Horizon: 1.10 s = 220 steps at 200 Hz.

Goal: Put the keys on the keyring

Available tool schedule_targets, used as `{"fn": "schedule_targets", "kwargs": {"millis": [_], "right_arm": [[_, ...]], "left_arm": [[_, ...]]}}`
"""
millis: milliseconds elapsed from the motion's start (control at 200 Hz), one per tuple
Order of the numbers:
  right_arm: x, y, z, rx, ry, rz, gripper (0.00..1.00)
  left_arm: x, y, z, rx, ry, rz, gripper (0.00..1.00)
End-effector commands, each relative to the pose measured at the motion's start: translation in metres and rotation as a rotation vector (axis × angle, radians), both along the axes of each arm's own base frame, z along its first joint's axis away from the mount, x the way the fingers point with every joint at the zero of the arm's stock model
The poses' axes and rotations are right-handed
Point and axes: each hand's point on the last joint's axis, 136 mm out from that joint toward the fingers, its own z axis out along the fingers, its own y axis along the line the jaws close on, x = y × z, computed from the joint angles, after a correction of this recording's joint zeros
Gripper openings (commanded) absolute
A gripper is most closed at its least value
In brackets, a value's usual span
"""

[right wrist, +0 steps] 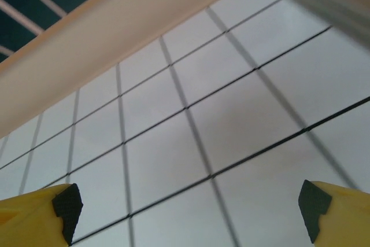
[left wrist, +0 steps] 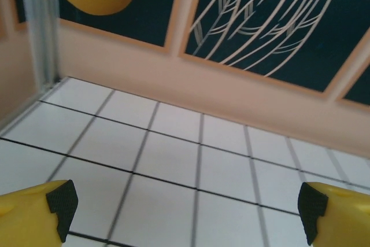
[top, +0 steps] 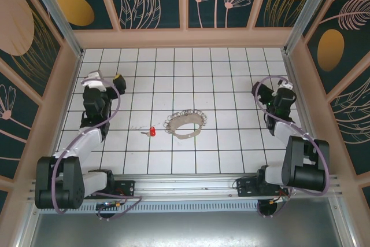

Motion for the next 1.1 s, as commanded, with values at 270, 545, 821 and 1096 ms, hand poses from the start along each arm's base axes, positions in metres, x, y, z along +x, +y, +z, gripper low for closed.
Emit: {"fn": "schedule_targets", "kwargs": {"millis": [270, 545, 821, 1096], "right_arm": [[-0.053, 0.127, -0.048, 0.158, 0.268, 0.385, 0.76], [-0.092, 0.169, -0.056, 0.253, 0.327, 0.456, 0.68], [-0.103, 0.203, -0.058, 0.341, 0.369, 0.516, 0.6], [-0.106, 0.242, -0.073, 0.314, 0.454, 0.594, 0.4]], "left_arm": [[-0.028, -0.106, -0.016, -0.188, 0.19, -0.334, 0.93], [-0.041, -0.187, -0.034, -0.052, 0.302, -0.513, 0.93], [-0.042, -0.244, -0.045, 0.097, 0.359, -0.61, 0.96], [-0.045, -0.251, -0.036, 0.059, 0.295, -0.636, 0.99]]}}
